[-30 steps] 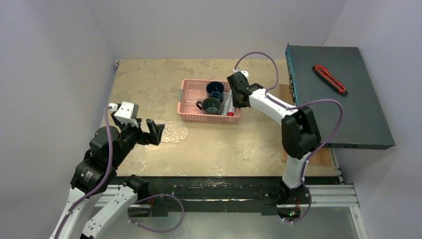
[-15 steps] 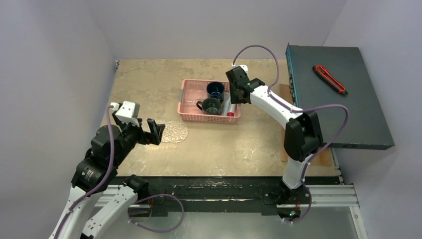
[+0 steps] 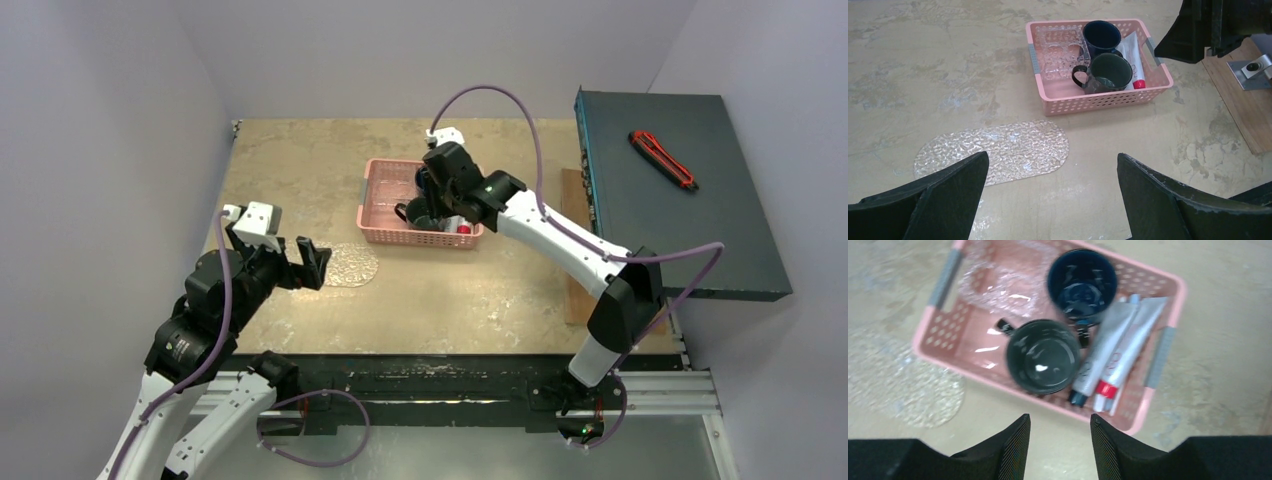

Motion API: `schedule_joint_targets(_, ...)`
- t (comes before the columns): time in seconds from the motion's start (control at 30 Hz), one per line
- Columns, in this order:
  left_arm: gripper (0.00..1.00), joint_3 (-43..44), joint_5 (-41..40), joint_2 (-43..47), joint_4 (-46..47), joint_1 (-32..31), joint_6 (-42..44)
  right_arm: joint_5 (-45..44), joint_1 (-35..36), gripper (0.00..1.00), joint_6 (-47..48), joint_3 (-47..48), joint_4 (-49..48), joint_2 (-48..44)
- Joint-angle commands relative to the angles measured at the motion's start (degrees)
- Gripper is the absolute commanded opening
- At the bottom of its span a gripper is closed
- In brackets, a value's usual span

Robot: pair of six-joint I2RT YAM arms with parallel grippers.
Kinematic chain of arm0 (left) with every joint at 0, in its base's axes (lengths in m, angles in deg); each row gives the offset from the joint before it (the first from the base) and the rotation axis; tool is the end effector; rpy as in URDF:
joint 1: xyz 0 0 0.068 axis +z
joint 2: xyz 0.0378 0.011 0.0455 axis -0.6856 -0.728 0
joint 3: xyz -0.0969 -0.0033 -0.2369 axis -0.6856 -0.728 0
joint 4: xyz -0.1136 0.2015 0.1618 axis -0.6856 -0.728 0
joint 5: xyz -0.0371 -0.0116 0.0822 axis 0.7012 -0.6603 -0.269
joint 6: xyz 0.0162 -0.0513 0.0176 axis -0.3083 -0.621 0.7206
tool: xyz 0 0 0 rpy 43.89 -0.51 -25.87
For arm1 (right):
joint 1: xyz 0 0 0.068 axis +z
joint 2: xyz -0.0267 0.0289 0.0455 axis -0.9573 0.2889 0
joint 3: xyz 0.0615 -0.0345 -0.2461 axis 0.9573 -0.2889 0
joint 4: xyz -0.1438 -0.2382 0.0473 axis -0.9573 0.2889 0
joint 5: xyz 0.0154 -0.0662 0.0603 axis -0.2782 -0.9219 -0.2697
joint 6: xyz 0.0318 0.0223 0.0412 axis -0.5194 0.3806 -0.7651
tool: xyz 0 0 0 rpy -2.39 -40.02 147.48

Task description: Prepare toiletry sets of a toothbrush and toothpaste on the tray

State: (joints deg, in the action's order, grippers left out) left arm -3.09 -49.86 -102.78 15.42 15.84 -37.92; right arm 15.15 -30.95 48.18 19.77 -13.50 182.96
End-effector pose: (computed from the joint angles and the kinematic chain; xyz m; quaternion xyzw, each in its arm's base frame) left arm 0.1170 -0.0543 0.3693 0.0476 0.7966 -0.1600 0.5810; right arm 0.3054 0.2573 0.3143 -0.1013 0.9008 0.0457 0.4197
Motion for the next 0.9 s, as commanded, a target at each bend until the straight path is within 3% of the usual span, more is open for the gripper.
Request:
schedule_joint_targets(0.0,1.0,1.36,-1.75,-0.07,1.1,0.15,0.11,5.9,5.51,0.5,-0.79,0.61,-3.91,-1.15)
schedule_joint_targets(0.1,1.0,1.28,-2.15,0.27,1.17,0.11,0.2,10.91,8.01,0.49,-1.78,0.39,-7.0,0.24)
schedule_joint_targets(0.33,1.0,1.25,-2.43,0.59,1.19,0.11,0.29,13.35,13.83,0.49,-3.27,2.33,-11.38,6.28)
schedule_joint_targets(0.87,1.0,1.22,-2.28,1.58,1.14,0.11,0.46,13.23,19.09,0.49,-4.87,14.15,-17.51,24.76)
